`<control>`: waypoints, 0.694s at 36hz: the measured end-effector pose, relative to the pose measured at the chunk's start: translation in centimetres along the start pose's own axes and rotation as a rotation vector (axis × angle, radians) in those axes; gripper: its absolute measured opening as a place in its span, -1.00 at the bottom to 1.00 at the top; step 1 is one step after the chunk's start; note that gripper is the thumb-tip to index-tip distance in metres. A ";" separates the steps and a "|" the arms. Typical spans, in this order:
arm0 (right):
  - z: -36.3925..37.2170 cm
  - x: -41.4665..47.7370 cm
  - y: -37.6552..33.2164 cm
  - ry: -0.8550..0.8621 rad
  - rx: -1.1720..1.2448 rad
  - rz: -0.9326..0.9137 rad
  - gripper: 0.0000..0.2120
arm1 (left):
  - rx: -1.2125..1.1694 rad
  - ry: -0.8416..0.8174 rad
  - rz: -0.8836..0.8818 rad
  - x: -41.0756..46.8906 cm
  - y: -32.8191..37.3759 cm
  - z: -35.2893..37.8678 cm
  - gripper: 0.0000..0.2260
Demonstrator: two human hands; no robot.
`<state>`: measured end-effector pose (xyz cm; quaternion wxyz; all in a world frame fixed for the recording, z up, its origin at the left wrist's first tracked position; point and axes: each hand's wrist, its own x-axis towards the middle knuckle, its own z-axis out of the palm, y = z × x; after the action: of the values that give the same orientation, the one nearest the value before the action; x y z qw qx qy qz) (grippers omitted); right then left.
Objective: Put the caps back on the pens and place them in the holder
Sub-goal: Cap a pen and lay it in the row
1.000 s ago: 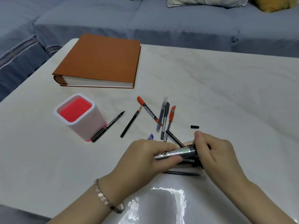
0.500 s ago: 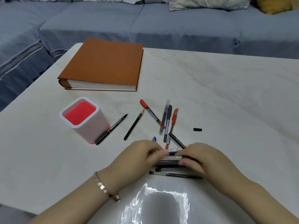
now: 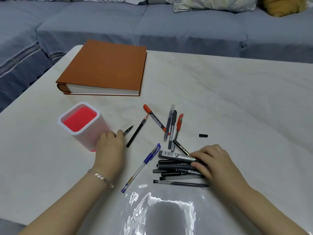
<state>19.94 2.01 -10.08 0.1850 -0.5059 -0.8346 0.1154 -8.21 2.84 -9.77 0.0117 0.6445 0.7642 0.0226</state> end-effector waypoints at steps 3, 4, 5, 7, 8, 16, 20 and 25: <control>0.1 0.1 -0.1 -0.004 -0.025 0.003 -0.67 | -0.005 -0.047 -0.010 -0.3 -0.1 0.2 -0.72; 0.0 0.2 -0.2 -0.006 -0.028 0.004 -0.66 | -0.012 -0.065 -0.008 -0.5 -0.1 -0.1 -0.75; 0.0 0.2 -0.1 -0.006 -0.026 0.000 -0.66 | -0.082 -0.082 -0.018 -0.8 0.0 -0.4 -0.83; -0.2 0.3 -0.2 -0.015 0.007 0.000 -0.64 | -0.237 -0.023 -0.053 -1.1 0.1 -0.5 -0.91; -0.3 0.5 -0.2 -0.022 0.040 0.011 -0.63 | -0.291 -0.023 -0.059 -1.3 0.4 -0.8 -0.86; -1.6 5.1 2.8 0.013 0.027 0.148 -0.75 | -0.588 -0.009 0.025 -2.5 2.8 -3.9 -0.79; -1.0 6.8 4.0 -0.119 -0.037 0.266 -0.76 | -0.659 0.013 0.047 -2.7 3.7 -4.2 -0.78; -0.9 6.6 3.9 -0.147 -0.034 0.315 -0.87 | -0.734 -0.010 0.054 -3.2 4.5 -4.6 -0.76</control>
<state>20.65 9.63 -9.47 0.0947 -0.6236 -0.7582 0.1653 -3.47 0.36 -5.01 0.2451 0.6173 0.6880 0.2925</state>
